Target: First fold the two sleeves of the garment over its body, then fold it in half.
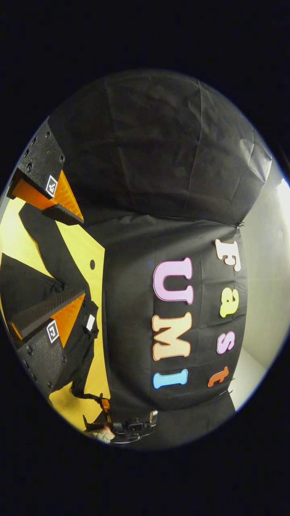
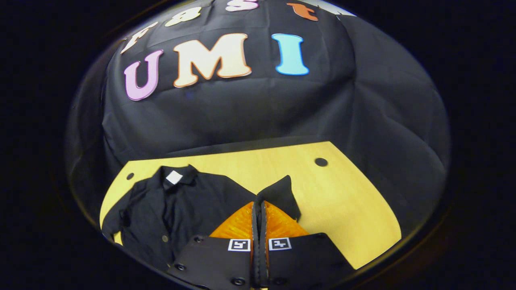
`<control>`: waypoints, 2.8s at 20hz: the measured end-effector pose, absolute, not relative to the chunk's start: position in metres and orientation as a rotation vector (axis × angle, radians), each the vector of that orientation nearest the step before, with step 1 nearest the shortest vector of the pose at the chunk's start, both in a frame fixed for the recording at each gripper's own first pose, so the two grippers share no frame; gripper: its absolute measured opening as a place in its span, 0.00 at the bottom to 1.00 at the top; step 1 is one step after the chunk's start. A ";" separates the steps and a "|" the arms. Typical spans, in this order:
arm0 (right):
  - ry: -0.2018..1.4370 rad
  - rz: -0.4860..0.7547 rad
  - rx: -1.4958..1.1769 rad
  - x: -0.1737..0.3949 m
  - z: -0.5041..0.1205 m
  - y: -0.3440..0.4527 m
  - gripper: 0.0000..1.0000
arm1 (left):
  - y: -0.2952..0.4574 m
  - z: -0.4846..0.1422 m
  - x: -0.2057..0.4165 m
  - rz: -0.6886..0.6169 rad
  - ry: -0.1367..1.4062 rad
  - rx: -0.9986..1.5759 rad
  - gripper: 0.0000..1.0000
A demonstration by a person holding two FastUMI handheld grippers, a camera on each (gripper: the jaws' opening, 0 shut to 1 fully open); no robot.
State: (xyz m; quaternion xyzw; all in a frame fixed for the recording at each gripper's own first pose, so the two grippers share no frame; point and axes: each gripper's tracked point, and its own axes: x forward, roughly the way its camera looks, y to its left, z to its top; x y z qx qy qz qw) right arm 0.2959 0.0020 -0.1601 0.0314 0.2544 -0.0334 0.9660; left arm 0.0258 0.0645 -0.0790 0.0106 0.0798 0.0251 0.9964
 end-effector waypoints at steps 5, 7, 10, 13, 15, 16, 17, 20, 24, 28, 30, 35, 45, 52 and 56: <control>0.499 0.042 0.052 0.330 -0.143 0.090 0.02 | 0.075 -0.088 0.028 0.050 0.181 -0.003 0.94; 0.488 0.085 0.038 0.341 -0.136 0.126 0.02 | 0.080 -0.094 0.029 0.056 0.192 -0.015 0.96; 0.482 0.148 0.000 0.353 -0.129 0.175 0.02 | 0.092 -0.102 0.029 0.072 0.210 -0.018 0.94; 0.476 0.210 -0.023 0.360 -0.124 0.225 0.02 | 0.103 -0.109 0.030 0.093 0.226 -0.023 0.94; 0.473 0.245 -0.040 0.365 -0.123 0.253 0.02 | 0.109 -0.114 0.028 0.106 0.235 -0.027 0.95; 0.471 0.264 -0.049 0.365 -0.123 0.265 0.02 | 0.112 -0.116 0.025 0.112 0.239 -0.029 0.94; 0.471 0.280 -0.060 0.366 -0.123 0.278 0.02 | 0.116 -0.120 0.027 0.118 0.244 -0.030 0.95; 0.479 0.329 -0.089 0.364 -0.134 0.313 0.02 | 0.124 -0.130 0.026 0.139 0.260 -0.033 0.95; 0.504 0.385 -0.123 0.364 -0.154 0.359 0.02 | 0.136 -0.150 0.019 0.164 0.293 -0.039 0.95; 0.545 0.429 -0.154 0.365 -0.182 0.394 0.02 | 0.149 -0.183 0.013 0.187 0.358 -0.048 0.96; 0.549 0.438 -0.170 0.367 -0.191 0.406 0.00 | 0.153 -0.200 0.015 0.195 0.394 -0.064 0.95; 0.575 0.441 -0.186 0.380 -0.213 0.420 0.02 | 0.169 -0.260 0.008 0.214 0.522 -0.066 0.95; 0.587 0.496 -0.164 0.380 -0.224 0.433 0.53 | 0.189 -0.332 0.010 0.259 0.662 -0.111 0.96; 0.516 0.467 -0.177 0.380 -0.204 0.416 0.99 | 0.189 -0.355 0.008 0.269 0.723 -0.085 0.96; 0.453 0.447 -0.156 0.370 -0.178 0.398 1.00 | 0.191 -0.359 0.006 0.271 0.731 -0.071 0.96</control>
